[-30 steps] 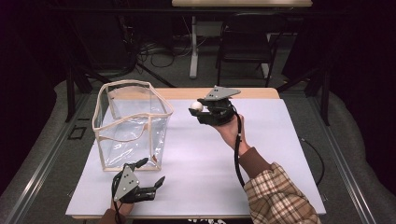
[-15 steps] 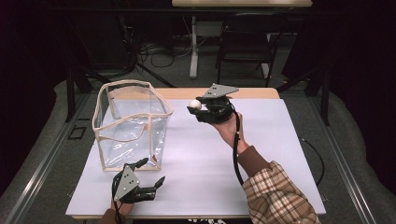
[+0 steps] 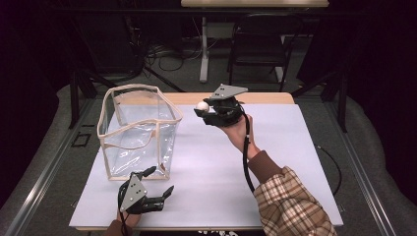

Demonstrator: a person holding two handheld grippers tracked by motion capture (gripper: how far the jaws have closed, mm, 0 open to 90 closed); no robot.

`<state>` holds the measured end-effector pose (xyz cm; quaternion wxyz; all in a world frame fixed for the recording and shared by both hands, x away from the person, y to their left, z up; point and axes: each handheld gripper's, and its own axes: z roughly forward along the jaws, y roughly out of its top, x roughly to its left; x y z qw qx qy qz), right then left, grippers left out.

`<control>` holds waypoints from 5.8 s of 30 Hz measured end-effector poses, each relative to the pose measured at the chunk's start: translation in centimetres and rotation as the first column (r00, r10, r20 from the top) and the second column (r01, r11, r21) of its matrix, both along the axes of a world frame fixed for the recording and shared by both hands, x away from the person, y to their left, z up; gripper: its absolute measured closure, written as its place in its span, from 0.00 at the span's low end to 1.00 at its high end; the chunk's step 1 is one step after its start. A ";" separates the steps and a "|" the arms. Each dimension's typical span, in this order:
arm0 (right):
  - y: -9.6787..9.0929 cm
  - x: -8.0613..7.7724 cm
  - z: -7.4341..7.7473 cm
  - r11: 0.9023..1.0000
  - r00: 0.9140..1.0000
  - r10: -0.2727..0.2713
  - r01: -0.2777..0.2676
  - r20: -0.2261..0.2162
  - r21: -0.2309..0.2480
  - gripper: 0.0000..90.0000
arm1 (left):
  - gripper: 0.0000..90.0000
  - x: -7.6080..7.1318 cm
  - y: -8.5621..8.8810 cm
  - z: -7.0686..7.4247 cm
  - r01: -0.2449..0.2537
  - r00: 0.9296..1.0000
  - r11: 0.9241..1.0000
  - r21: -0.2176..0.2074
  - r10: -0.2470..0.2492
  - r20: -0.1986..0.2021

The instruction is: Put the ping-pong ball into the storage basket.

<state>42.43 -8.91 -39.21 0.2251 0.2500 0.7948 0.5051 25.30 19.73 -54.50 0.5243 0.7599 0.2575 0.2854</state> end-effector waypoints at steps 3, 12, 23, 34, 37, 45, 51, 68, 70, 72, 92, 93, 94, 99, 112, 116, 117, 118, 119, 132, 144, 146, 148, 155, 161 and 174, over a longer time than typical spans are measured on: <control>0.2 0.1 0.1 1.000 1.000 0.001 -0.001 0.001 -0.003 0.57 | 0.18 0.0 0.0 0.0 -0.001 1.000 1.000 -0.001 0.001 0.001; 0.6 0.3 0.4 1.000 1.000 0.004 -0.004 0.003 -0.004 0.57 | 0.18 0.0 0.0 0.0 -0.001 1.000 1.000 -0.002 0.001 0.000; 1.2 0.5 0.7 1.000 1.000 0.011 -0.011 0.007 -0.017 0.57 | 0.18 0.0 0.0 0.0 0.000 1.000 1.000 -0.002 0.000 0.000; 1.8 0.9 1.0 1.000 1.000 0.017 -0.017 0.006 -0.018 0.57 | 0.18 0.0 0.0 0.0 -0.002 1.000 1.000 0.000 0.002 0.000; 2.0 0.9 1.2 1.000 1.000 0.019 -0.019 0.008 -0.018 0.57 | 0.18 0.0 0.0 0.0 -0.002 1.000 1.000 0.000 0.002 0.001; 2.6 1.2 1.1 0.999 1.000 0.024 -0.024 0.001 -0.027 0.57 | 0.18 0.0 0.0 0.0 -0.002 1.000 1.000 -0.001 0.002 0.001; 3.0 1.3 1.2 0.999 1.000 0.027 -0.027 -0.003 -0.029 0.57 | 0.18 0.0 0.0 0.0 -0.001 1.000 1.000 0.000 0.001 0.001; 4.3 1.7 1.7 0.998 0.999 0.040 -0.040 0.000 -0.045 0.57 | 0.18 0.0 0.0 0.0 -0.001 1.000 1.000 -0.001 0.001 0.004; 4.3 1.7 1.7 0.998 0.999 0.040 -0.040 0.000 -0.048 0.57 | 0.18 0.0 0.0 0.0 -0.001 1.000 1.000 0.000 0.001 0.004; 4.6 1.8 1.7 0.998 0.999 0.041 -0.041 -0.002 -0.050 0.57 | 0.18 0.0 0.0 0.0 -0.005 1.000 1.000 -0.004 0.005 0.004; 6.2 2.6 1.8 0.996 0.998 0.056 -0.057 -0.013 -0.071 0.57 | 0.18 0.0 0.0 0.1 -0.002 1.000 1.000 -0.003 0.002 0.003; 6.4 2.7 1.9 0.996 0.998 0.056 -0.056 -0.013 -0.067 0.57 | 0.18 0.0 0.0 0.1 -0.002 1.000 1.000 -0.003 0.002 0.003; 6.4 2.7 1.9 0.996 0.998 0.057 -0.058 -0.014 -0.067 0.57 | 0.18 0.0 0.0 0.1 -0.002 1.000 1.000 -0.003 0.002 0.003; 6.9 2.8 2.1 0.995 0.998 0.061 -0.063 -0.017 -0.075 0.57 | 0.18 0.0 0.0 0.1 -0.002 1.000 1.000 -0.003 0.002 0.003; 8.0 3.1 2.3 0.993 0.998 0.067 -0.068 -0.020 -0.091 0.57 | 0.18 0.0 0.0 0.1 -0.002 1.000 1.000 -0.004 0.002 0.002; 8.3 3.1 2.2 0.993 0.997 0.069 -0.071 -0.023 -0.098 0.57 | 0.18 0.0 0.0 0.1 -0.002 1.000 1.000 -0.003 0.002 0.002; 8.3 3.2 2.2 0.992 0.997 0.072 -0.074 -0.022 -0.100 0.57 | 0.18 0.0 0.0 0.1 -0.002 1.000 1.000 -0.002 0.002 0.002; 8.4 3.2 2.2 0.992 0.997 0.073 -0.075 -0.022 -0.100 0.57 | 0.18 0.0 0.0 0.1 -0.001 1.000 1.000 -0.002 0.001 0.002; 8.5 3.2 2.2 0.991 0.997 0.075 -0.077 -0.022 -0.106 0.57 | 0.18 0.0 0.0 0.1 -0.002 1.000 1.000 -0.002 0.002 0.002; 9.1 3.5 2.1 0.989 0.996 0.079 -0.083 -0.034 -0.120 0.57 | 0.18 0.0 0.0 0.1 0.001 1.000 1.000 -0.002 -0.001 0.002; 9.6 3.4 2.2 0.986 0.996 0.082 -0.087 -0.035 -0.141 0.57 | 0.18 0.0 0.0 0.1 -0.002 1.000 1.000 -0.004 0.002 0.003; 9.7 3.4 2.1 0.986 0.996 0.082 -0.086 -0.035 -0.142 0.57 | 0.18 0.0 0.0 0.1 -0.001 1.000 1.000 -0.004 0.001 0.002; 9.9 3.5 2.1 0.985 0.996 0.084 -0.088 -0.032 -0.148 0.57 | 0.18 0.0 0.0 0.1 0.000 1.000 1.000 -0.003 0.000 0.004; 10.3 3.7 2.2 0.984 0.995 0.087 -0.092 -0.041 -0.150 0.57 | 0.18 0.0 0.0 0.1 -0.001 1.000 1.000 -0.003 0.001 0.002; 10.7 3.7 2.1 0.981 0.994 0.094 -0.101 -0.049 -0.164 0.57 | 0.18 0.0 0.0 0.1 0.000 1.000 1.000 -0.004 0.000 0.003; 11.7 3.7 2.0 0.976 0.992 0.110 -0.119 -0.059 -0.180 0.57 | 0.18 0.0 0.0 0.1 0.000 1.000 1.000 -0.006 0.000 0.004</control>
